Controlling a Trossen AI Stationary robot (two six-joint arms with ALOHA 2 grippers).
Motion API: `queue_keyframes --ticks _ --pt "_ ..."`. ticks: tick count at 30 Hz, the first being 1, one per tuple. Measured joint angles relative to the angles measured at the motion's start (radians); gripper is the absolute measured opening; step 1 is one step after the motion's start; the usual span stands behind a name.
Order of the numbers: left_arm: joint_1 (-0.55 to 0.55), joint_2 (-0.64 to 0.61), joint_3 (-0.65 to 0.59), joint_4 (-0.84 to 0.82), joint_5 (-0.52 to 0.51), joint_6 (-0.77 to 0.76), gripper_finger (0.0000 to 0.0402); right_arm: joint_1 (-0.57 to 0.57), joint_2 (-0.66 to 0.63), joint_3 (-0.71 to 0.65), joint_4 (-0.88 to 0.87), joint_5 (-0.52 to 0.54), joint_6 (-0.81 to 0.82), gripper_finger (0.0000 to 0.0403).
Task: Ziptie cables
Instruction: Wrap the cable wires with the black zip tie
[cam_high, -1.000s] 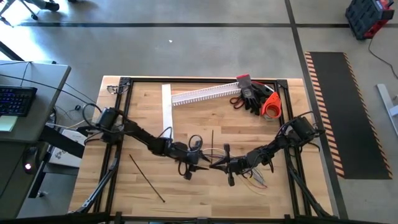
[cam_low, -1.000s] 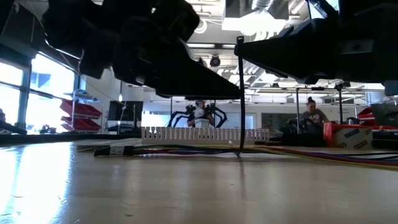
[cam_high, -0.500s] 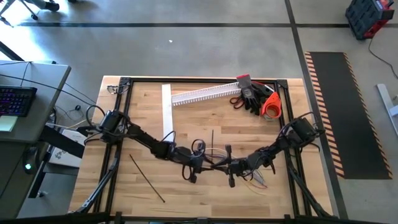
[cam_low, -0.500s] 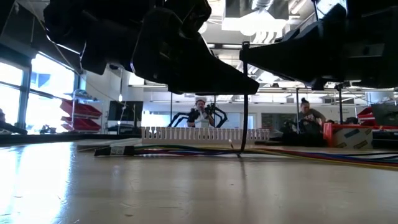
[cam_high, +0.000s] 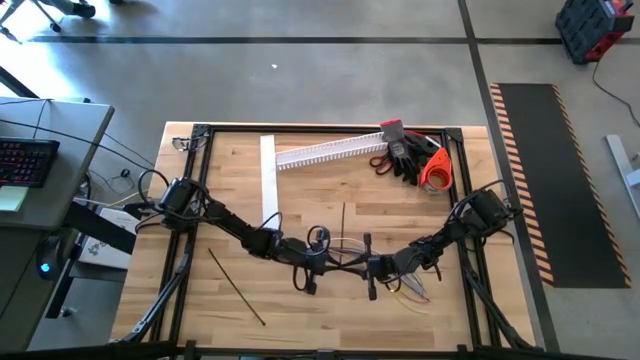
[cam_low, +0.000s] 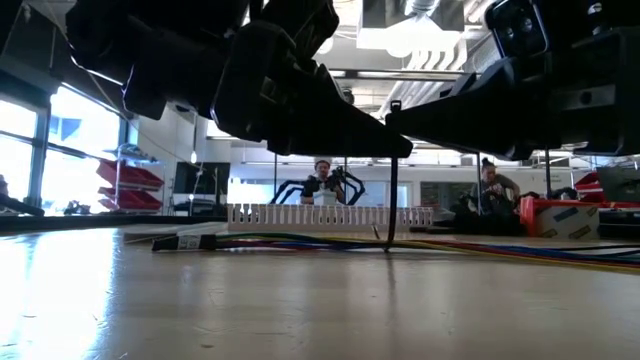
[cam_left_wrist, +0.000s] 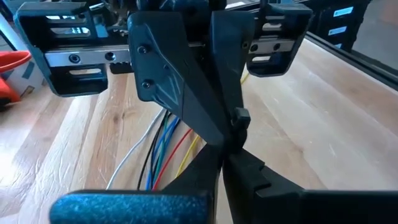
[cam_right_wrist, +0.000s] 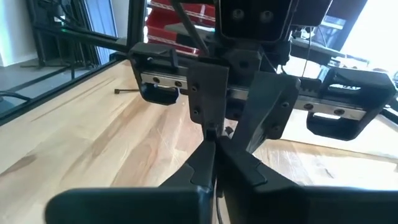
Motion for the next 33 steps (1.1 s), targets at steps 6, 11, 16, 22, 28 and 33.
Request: queue_keyframes --ticks 6,11,16,22,28,33 --pt "0.000 -0.002 0.001 -0.012 -0.006 -0.024 0.0000 0.004 -0.055 0.000 -0.086 0.046 0.053 0.0091" --pt "-0.001 -0.002 0.001 -0.028 -0.002 -0.045 0.0000 0.040 -0.191 0.000 -0.293 0.048 0.102 0.0148" --pt "-0.001 -0.002 0.001 -0.029 -0.003 -0.058 0.0000 0.067 -0.326 0.003 -0.348 0.116 0.173 0.0149" --pt "-0.001 -0.002 0.003 -0.032 -0.003 -0.072 0.0000 0.064 -0.327 0.147 -0.607 0.116 0.156 0.0060" --pt "-0.001 -0.002 0.003 -0.034 -0.003 -0.073 0.0000 0.059 -0.273 0.330 -1.015 0.182 0.250 0.0012" --pt "-0.001 -0.002 0.003 -0.040 -0.004 -0.079 0.0000 0.049 -0.249 0.375 -1.212 0.192 0.379 0.0002"
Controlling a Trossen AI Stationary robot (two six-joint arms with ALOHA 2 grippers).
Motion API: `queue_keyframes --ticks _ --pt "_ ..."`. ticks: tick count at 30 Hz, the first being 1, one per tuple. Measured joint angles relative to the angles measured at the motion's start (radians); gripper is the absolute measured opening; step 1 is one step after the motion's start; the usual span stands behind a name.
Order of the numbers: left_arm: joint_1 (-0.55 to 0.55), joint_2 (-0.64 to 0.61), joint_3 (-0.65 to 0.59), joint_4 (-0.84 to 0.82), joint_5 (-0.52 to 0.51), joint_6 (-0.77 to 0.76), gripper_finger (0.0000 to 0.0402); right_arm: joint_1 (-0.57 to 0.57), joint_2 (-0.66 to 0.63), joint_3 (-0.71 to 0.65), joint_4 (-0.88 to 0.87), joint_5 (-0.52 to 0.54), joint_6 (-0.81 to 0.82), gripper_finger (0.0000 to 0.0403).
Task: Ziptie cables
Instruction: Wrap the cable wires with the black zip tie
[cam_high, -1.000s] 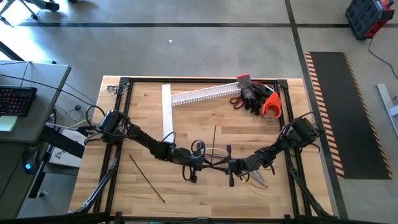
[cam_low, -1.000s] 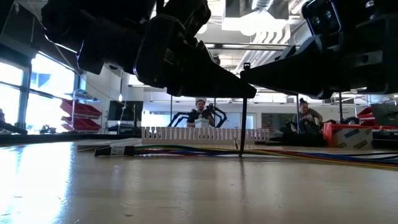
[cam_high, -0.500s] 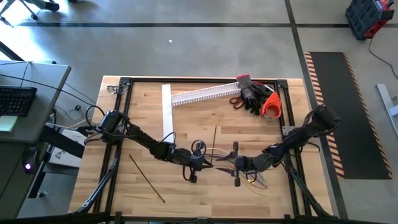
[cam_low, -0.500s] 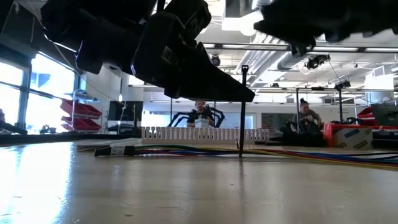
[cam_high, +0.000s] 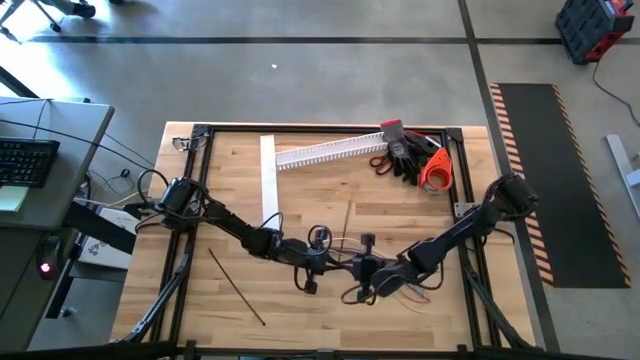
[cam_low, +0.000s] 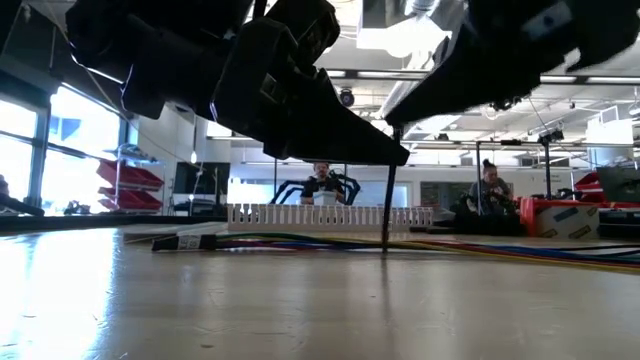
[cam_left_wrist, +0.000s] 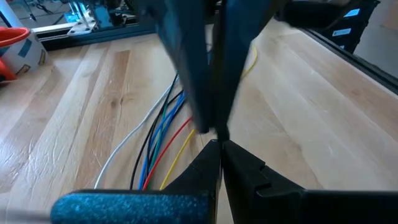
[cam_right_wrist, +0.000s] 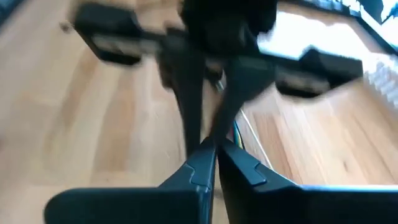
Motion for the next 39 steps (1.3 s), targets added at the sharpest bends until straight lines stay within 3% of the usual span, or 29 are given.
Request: queue_keyframes --ticks 7,12,16,20,23,28,32,39 --pt "-0.007 0.000 0.000 -0.010 0.001 -0.016 0.0000 0.030 -0.016 -0.001 0.007 0.042 0.004 0.0002" --pt "-0.007 0.000 0.000 -0.013 0.002 -0.026 0.0000 0.015 -0.020 -0.044 -0.009 0.114 0.138 0.0013" --pt "-0.007 0.000 0.000 -0.015 0.002 -0.035 0.0000 -0.054 -0.020 -0.176 0.021 0.107 0.354 0.0049" --pt "-0.012 0.000 0.000 -0.022 0.002 -0.035 0.0000 -0.137 -0.020 -0.346 0.205 0.123 0.510 0.0102" --pt "-0.012 0.000 0.000 -0.022 0.002 -0.036 0.0000 -0.224 -0.020 -0.447 0.397 0.077 0.511 0.0141" --pt "-0.012 0.000 0.000 -0.022 0.002 -0.036 0.0000 -0.368 -0.020 -0.505 0.619 -0.115 0.396 0.0191" --pt "-0.012 0.000 0.000 -0.023 0.002 -0.044 0.0000 -0.461 -0.017 -0.484 0.580 -0.200 0.372 0.0208" --pt "-0.014 0.000 0.000 -0.024 0.002 -0.044 0.0000 -0.540 0.032 -0.477 0.608 -0.303 0.348 0.0200"
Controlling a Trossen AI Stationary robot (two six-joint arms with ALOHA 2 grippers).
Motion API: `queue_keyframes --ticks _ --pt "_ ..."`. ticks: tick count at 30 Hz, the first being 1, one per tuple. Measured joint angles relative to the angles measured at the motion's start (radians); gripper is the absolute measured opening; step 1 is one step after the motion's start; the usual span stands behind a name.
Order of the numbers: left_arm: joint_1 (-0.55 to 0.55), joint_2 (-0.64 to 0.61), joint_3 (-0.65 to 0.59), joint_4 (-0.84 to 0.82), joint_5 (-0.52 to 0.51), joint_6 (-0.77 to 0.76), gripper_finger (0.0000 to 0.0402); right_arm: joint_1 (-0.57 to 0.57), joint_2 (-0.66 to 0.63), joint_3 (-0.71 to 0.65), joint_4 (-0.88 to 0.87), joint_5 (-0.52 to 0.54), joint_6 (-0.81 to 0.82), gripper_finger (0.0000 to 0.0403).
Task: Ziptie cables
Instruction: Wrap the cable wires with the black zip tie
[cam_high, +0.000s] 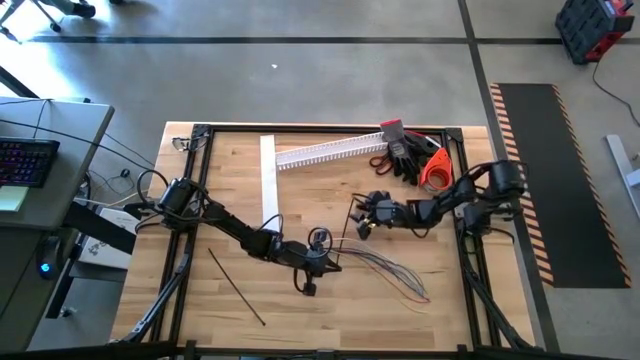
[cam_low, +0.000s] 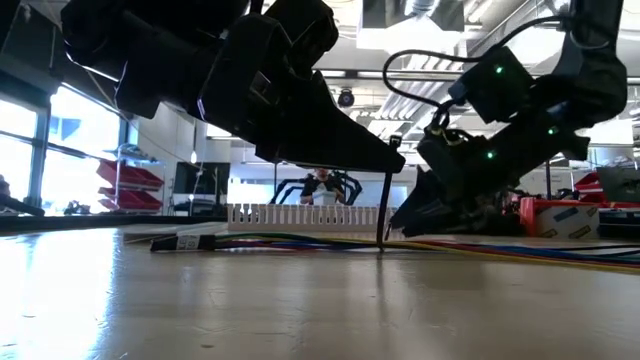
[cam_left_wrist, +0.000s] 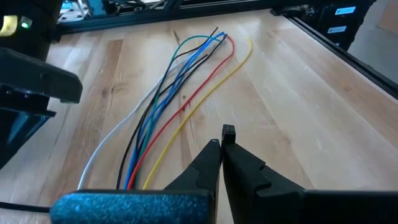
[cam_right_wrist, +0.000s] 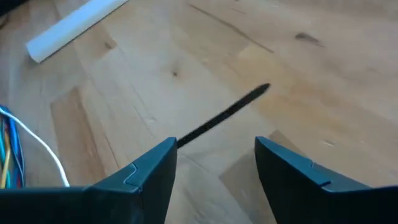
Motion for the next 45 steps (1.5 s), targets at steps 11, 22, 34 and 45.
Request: queue_keyframes --ticks 11,22,34,45 --pt "0.000 0.000 0.000 0.000 0.000 -0.002 0.0000 -0.001 0.137 0.000 0.226 -0.051 -0.060 0.0159" --pt "-0.014 0.000 0.000 0.002 -0.047 -0.028 0.0000 0.093 0.141 0.000 0.236 0.046 -0.210 0.0008" --pt "-0.015 0.000 -0.001 0.054 -0.054 -0.036 0.0000 0.343 0.141 0.041 0.312 0.423 -0.668 0.0000" --pt "-0.001 0.000 -0.001 0.057 0.002 -0.036 0.0000 0.529 0.140 0.204 0.075 0.654 -1.086 0.0000"
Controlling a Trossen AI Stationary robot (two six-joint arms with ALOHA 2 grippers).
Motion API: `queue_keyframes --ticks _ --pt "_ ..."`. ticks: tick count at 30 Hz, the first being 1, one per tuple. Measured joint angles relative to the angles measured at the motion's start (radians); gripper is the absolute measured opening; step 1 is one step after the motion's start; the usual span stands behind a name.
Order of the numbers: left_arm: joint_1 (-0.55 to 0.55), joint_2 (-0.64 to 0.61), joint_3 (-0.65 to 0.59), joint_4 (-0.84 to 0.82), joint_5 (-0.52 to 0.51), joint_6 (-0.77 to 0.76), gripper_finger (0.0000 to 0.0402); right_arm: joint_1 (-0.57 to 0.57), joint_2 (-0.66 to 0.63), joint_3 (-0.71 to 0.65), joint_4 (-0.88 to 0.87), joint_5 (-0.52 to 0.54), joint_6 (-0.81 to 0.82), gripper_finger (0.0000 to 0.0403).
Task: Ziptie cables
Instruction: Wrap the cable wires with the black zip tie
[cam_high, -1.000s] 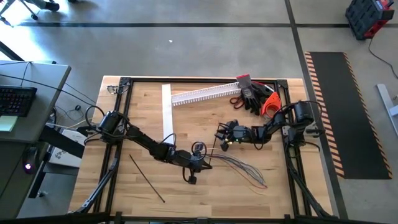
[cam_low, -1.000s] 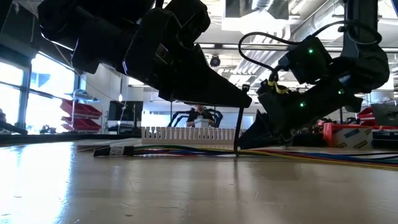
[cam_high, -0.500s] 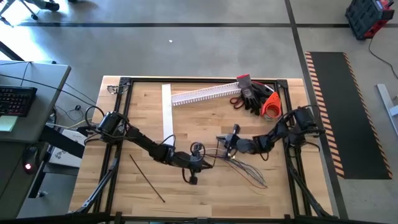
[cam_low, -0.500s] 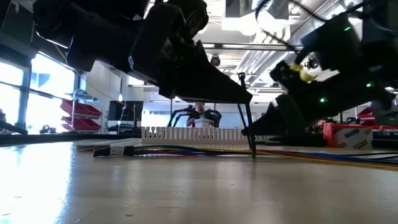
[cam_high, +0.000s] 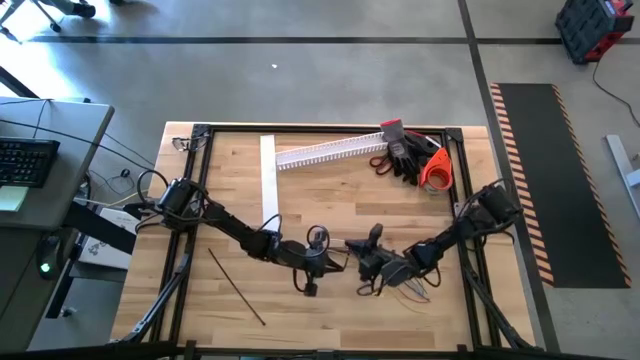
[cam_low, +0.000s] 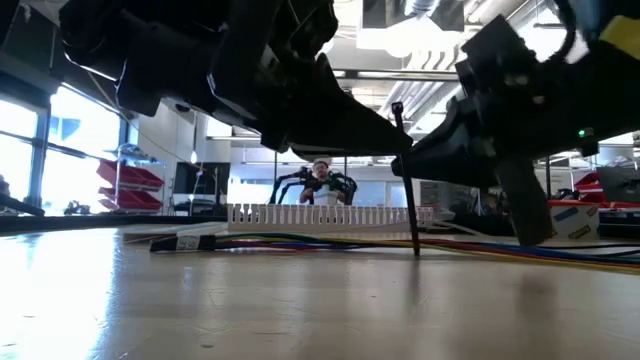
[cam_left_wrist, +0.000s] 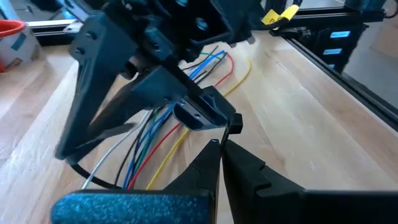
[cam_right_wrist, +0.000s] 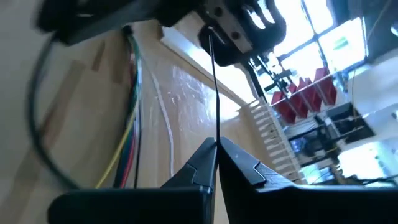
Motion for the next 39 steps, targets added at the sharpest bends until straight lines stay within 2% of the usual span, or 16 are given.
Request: queue_keyframes --ticks 8,15,18,23,39 --pt "0.013 0.000 0.000 0.000 0.043 0.000 0.0000 0.034 0.000 0.005 -0.047 0.002 -0.137 0.0000" --pt "0.022 0.000 0.000 -0.003 0.071 -0.018 0.0000 0.024 0.000 0.036 -0.066 0.031 -0.184 0.0000" --pt "0.023 0.000 0.000 -0.003 0.075 -0.025 0.0000 0.024 0.000 0.081 -0.122 0.036 -0.218 0.0000" --pt "0.023 0.000 0.000 -0.004 0.081 -0.027 0.0000 0.024 0.000 0.124 -0.242 0.114 -0.222 0.0000" --pt "0.023 0.000 0.000 -0.005 0.080 -0.028 0.0000 0.049 0.000 0.122 -0.225 0.100 -0.255 0.0000"
